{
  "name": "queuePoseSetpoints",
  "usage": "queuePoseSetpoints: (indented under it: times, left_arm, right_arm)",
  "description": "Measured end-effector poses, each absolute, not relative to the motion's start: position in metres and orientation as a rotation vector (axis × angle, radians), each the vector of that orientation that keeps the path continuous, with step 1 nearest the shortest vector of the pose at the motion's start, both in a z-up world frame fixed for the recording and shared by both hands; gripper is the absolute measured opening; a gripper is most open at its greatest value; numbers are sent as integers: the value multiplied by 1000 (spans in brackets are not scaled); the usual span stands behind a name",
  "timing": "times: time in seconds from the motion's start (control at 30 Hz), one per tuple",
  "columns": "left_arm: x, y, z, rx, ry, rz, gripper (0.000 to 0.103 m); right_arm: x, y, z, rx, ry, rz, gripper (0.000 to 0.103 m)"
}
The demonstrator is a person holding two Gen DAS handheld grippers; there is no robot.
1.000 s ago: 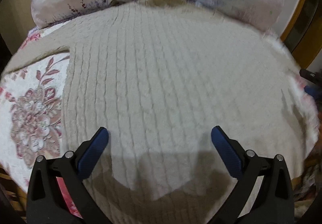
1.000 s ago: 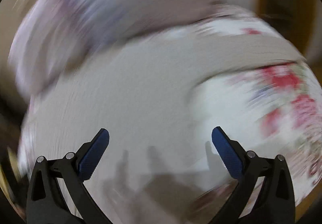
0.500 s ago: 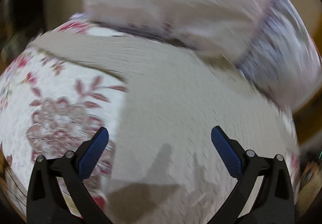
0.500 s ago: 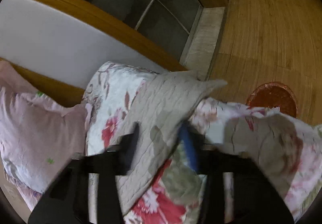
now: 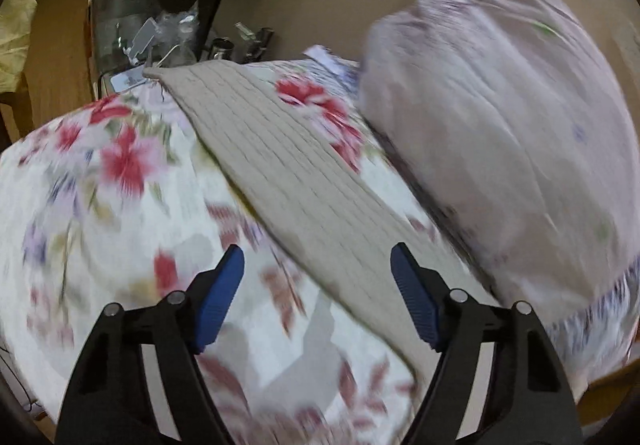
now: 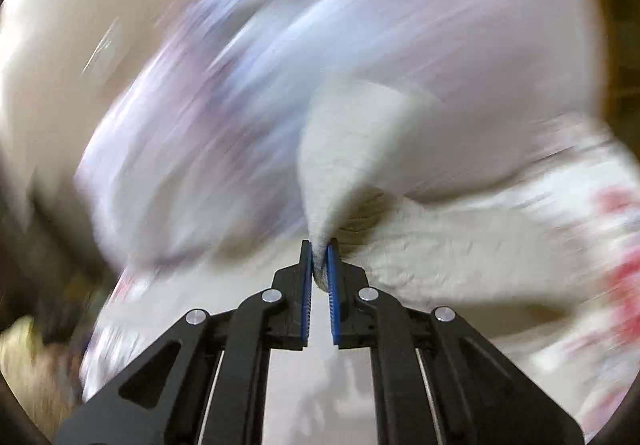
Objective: Fold small clothes
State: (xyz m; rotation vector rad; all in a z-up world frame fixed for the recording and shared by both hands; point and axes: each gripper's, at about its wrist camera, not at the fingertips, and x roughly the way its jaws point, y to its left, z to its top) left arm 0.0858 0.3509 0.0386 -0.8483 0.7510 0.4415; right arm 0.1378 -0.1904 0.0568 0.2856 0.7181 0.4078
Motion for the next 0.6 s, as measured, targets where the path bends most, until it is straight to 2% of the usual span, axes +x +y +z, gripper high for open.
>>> queuePoseSetpoints:
  times: [0.1, 0.13, 0.23, 0.4, 0.47, 0.5, 0.6]
  left_arm:
    - [100, 385, 24, -904, 779, 464, 64]
    - [103, 397, 19, -927, 783, 471, 61]
    - [110, 422, 12, -972, 772, 477, 54]
    - [118, 450, 10, -1043, 737, 463, 45]
    - [120, 456, 10, -1057, 725, 457, 11]
    - [121, 457, 9, -1061, 720, 457, 7]
    - [127, 441, 32, -948, 693, 432, 6]
  right_arm:
    - [123, -110, 19, 199, 890, 524, 10]
    - [117, -101, 15, 205, 906, 542, 16]
    - [111, -98, 8, 184, 926, 492, 45]
    - [120, -141, 10, 285, 938, 334, 51]
    - [121, -151, 11, 302, 933, 300, 54]
    - [121, -154, 11, 301, 931, 295, 54]
    - [117, -163, 10, 298, 927, 301, 55]
